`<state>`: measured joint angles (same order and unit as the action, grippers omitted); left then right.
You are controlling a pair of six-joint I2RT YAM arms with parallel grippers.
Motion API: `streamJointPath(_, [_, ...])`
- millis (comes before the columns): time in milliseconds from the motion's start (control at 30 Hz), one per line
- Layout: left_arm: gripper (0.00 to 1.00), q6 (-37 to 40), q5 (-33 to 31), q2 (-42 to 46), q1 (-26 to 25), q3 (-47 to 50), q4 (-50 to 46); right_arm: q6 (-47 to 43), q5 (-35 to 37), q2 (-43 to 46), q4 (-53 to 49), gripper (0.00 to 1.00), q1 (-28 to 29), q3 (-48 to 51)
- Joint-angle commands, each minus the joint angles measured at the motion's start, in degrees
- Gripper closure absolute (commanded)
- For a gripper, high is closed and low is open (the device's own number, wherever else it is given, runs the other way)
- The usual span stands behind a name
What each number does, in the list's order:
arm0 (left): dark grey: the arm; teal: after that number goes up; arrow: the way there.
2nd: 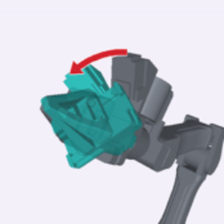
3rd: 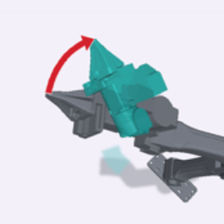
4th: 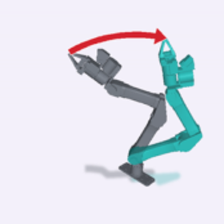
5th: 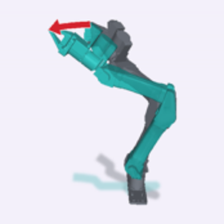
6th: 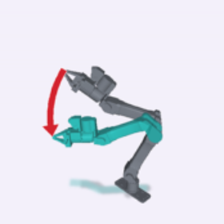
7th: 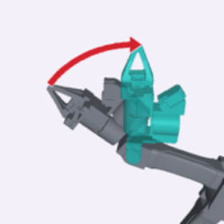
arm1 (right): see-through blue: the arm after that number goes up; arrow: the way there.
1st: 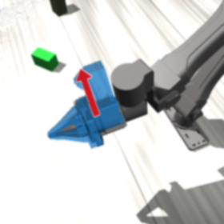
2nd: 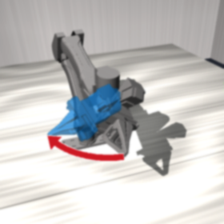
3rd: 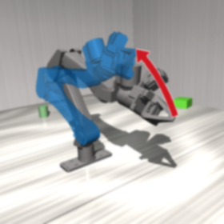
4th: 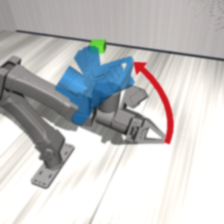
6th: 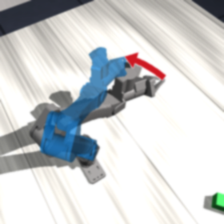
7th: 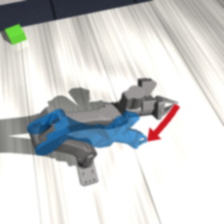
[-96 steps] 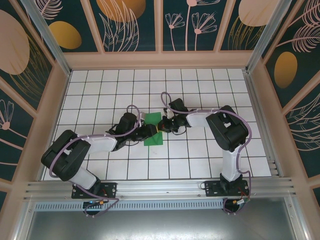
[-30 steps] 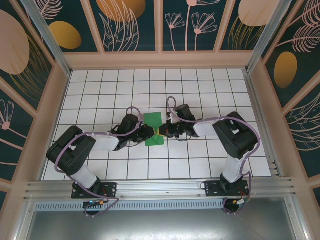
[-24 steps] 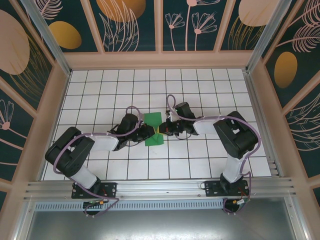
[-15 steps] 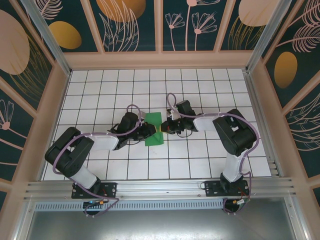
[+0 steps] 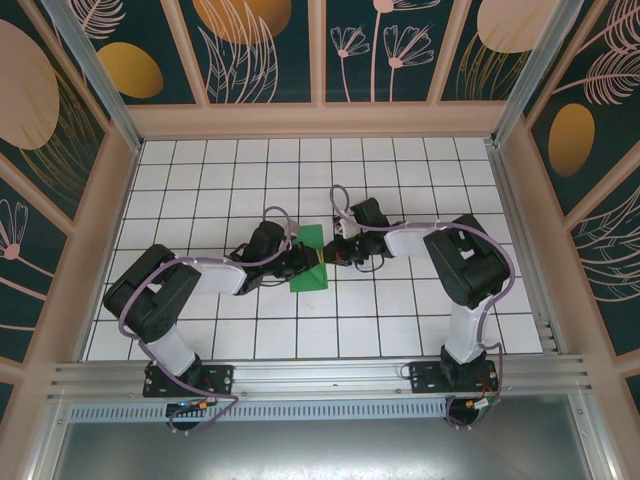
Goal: Fold a paper plane with a square sheet of paper (pick it up from the middle)
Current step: Fold the triangle a second time at the center of the table.
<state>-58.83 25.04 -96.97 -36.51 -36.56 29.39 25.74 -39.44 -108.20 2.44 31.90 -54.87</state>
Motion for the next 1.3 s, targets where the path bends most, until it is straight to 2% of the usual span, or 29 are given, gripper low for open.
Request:
streamJointPath(0, [0.87, -0.1, -0.5, -0.8, -0.3, -1.6, 0.3, -3.3, 1.2, -1.2, -1.9, 1.00, -0.3, -1.8])
streamJointPath(300, [0.89, -0.1, -1.2, -0.9, -0.4, -1.3, 0.3, -5.3, 3.3, -1.8, -3.5, 1.00, -0.2, -3.5])
streamJointPath(567, [0.89, -0.1, -0.5, -4.0, -0.3, -1.1, 1.9, -6.6, 2.9, -1.8, -2.9, 1.00, -0.3, -3.4])
streamJointPath(1267, [0.88, -0.5, 0.4, -5.4, -0.4, -1.1, 3.4, -6.8, 3.3, -3.4, -3.2, 1.00, -0.2, -5.0])
